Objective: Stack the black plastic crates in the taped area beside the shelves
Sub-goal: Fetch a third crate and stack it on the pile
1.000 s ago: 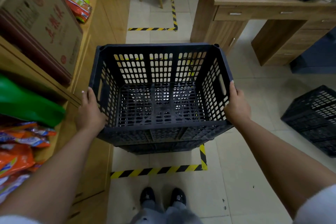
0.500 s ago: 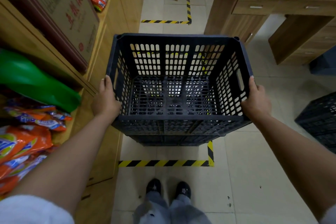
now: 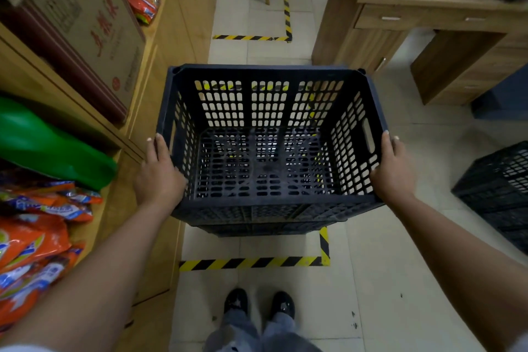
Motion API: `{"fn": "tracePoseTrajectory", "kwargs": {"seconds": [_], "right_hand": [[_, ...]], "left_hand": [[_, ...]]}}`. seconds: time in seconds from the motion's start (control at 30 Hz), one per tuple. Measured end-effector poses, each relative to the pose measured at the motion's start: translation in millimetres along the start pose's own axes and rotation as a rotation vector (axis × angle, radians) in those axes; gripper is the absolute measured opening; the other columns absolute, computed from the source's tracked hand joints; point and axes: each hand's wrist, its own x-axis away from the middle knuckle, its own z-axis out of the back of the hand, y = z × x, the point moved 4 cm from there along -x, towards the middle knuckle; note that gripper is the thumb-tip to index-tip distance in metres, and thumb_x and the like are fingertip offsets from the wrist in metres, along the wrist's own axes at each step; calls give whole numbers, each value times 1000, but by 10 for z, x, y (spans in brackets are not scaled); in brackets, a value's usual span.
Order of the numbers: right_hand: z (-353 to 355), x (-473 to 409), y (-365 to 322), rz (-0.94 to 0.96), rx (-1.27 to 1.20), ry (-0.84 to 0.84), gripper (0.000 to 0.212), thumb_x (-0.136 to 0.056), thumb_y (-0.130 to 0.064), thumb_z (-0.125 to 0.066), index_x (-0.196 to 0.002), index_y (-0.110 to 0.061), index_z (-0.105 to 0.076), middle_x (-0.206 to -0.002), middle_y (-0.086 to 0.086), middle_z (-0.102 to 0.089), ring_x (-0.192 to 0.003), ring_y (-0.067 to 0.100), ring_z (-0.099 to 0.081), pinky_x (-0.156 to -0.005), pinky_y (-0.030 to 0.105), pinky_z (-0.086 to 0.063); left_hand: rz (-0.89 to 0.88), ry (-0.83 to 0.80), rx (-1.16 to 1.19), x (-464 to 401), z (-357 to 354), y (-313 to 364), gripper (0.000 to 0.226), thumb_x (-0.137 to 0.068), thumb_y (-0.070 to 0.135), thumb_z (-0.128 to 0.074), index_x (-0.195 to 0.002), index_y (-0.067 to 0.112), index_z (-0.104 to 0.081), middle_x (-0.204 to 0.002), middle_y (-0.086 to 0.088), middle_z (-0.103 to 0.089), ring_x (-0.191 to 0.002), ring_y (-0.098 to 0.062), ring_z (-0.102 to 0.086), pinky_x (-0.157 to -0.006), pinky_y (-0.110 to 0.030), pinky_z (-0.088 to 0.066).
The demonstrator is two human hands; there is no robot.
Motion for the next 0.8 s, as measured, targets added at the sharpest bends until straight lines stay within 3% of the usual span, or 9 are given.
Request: {"fn": "tracePoseTrajectory", "kwargs": {"seconds": [0.07, 0.13, 0.3, 0.4, 0.57, 0.8], "right_hand": [[-1, -29, -23, 71, 49, 14, 78, -87, -10, -57, -151, -12, -11, -158, 13, -10, -139, 34, -26, -104, 47, -39], [-7, -56, -29, 117, 111, 11, 79, -89, -24, -57, -150, -8, -10, -158, 15, -8, -144, 32, -13, -114, 45, -25], [-13, -38, -30, 160, 149, 6, 80, -91, -49, -45, -149, -5, -11, -158, 14, -9, -146, 27, -5, -118, 44, -15], [-40, -60, -12, 150, 174, -11, 86, -89, -59, -39, -150, -6, -8, -159, 12, -5, -146, 24, -1, -118, 42, -13], [-80, 19, -59, 112, 180, -4, 86, -90, -58, -40, -150, -6, -6, -159, 12, -2, -146, 24, 0, -118, 40, -11], [-15, -22, -38, 126, 143, -34, 85, -90, -51, -47, -150, -8, -4, -159, 10, 0, -146, 23, 0, -118, 41, -14]], "left_hand": [[-16, -14, -4, -46, -17, 7, 82, -92, 24, -55, -152, 13, -2, -160, -11, -8, -138, -37, -30, -95, -51, -43], [-39, -25, 0, -75, -32, -6, 84, -92, 34, -55, -152, 11, 0, -161, -13, -6, -142, -36, -22, -101, -52, -39], [-83, -7, 22, -104, -58, -43, 90, -91, 52, -49, -152, 10, 2, -161, -10, 3, -147, -29, -7, -112, -50, -26], [-80, -4, 21, -118, -67, -35, 95, -88, 58, -49, -152, 11, 3, -161, -8, 5, -148, -28, -8, -112, -49, -26], [-95, -41, 26, -210, -22, -57, 97, -88, 54, -53, -152, 11, 6, -161, -7, 7, -147, -30, -9, -112, -50, -28], [-53, -86, 33, -124, -1, 24, 98, -88, 50, -55, -152, 12, 8, -161, -4, 10, -145, -32, -14, -94, -53, -44]]}}
